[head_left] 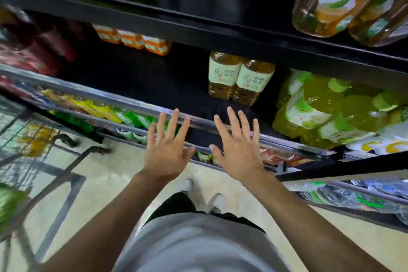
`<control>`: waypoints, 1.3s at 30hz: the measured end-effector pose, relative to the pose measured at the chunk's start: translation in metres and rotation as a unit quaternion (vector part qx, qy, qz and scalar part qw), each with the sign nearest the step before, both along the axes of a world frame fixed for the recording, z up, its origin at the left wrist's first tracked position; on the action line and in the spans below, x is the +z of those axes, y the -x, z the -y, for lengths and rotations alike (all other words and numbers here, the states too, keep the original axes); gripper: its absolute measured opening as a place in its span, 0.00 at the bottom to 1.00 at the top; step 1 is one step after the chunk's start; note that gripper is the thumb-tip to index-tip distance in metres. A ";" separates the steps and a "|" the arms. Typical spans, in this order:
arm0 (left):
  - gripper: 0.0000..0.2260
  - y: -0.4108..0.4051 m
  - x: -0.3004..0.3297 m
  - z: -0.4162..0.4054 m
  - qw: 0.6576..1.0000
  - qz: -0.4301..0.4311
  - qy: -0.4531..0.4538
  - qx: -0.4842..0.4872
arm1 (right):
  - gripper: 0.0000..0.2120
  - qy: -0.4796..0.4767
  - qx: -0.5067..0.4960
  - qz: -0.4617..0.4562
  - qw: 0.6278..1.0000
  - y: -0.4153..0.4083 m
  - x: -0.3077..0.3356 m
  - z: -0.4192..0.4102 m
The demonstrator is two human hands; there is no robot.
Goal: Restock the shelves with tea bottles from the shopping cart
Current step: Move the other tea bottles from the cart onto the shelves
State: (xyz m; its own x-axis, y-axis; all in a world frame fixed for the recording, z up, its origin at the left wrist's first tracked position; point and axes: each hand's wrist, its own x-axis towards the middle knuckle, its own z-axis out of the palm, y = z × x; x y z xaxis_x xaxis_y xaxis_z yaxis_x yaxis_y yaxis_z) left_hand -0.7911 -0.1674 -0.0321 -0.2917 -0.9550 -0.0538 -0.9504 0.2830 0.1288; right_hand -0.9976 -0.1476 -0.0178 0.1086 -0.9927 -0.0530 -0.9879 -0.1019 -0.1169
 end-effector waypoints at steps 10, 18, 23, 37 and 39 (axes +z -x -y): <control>0.38 -0.097 0.000 -0.101 0.978 0.059 -0.039 0.197 | 0.39 -0.017 0.204 0.008 0.979 -0.096 -0.012 -0.011; 0.34 -0.199 -0.008 -0.172 0.957 0.049 -0.082 0.275 | 0.39 -0.041 0.272 -0.018 0.961 -0.209 -0.020 -0.032; 0.34 -0.288 -0.011 -0.208 0.942 0.037 -0.104 0.316 | 0.38 -0.074 0.317 -0.013 0.946 -0.306 -0.031 -0.063; 0.33 -0.469 -0.024 -0.247 0.877 -0.017 -0.130 0.462 | 0.37 -0.120 0.390 -0.067 0.910 -0.507 -0.040 -0.062; 0.33 -0.483 -0.026 -0.233 0.870 -0.020 -0.126 0.476 | 0.36 -0.113 0.392 -0.063 0.911 -0.528 -0.042 -0.044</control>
